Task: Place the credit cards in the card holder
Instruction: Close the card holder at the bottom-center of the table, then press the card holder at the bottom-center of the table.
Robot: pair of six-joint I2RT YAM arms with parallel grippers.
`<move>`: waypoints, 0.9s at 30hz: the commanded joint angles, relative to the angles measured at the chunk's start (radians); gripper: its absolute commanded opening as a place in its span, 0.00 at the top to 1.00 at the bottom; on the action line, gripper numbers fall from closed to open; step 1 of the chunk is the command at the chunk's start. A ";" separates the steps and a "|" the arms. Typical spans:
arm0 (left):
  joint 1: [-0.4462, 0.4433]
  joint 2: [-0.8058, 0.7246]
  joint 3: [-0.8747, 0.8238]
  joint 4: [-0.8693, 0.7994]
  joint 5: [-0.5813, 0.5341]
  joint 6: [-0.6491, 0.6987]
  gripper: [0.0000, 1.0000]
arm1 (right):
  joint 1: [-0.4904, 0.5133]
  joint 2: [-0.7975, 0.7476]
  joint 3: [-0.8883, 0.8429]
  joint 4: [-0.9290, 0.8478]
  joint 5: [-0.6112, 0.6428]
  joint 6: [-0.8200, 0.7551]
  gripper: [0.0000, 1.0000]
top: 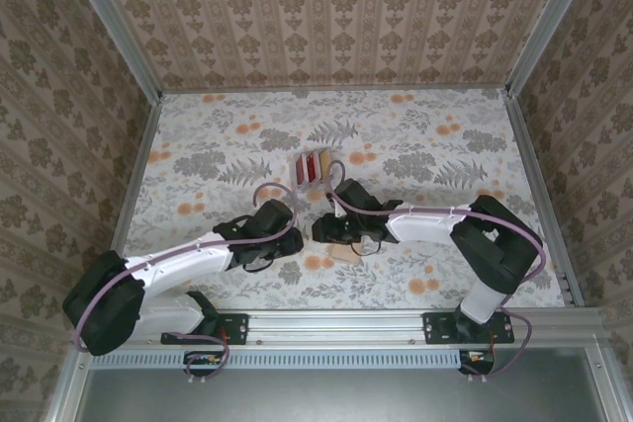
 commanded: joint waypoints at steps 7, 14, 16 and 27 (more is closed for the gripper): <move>0.010 0.005 0.072 -0.053 -0.004 0.038 0.65 | 0.002 -0.229 0.070 -0.252 0.120 -0.092 0.52; 0.005 0.022 0.195 -0.103 -0.004 0.123 0.65 | -0.081 -0.436 -0.065 -0.328 0.227 -0.090 0.50; -0.004 0.036 0.250 -0.128 -0.008 0.158 0.65 | -0.120 -0.484 -0.125 -0.324 0.227 -0.074 0.50; -0.152 0.323 0.578 -0.168 0.009 0.299 0.66 | -0.229 -0.569 -0.339 -0.307 0.229 -0.037 0.49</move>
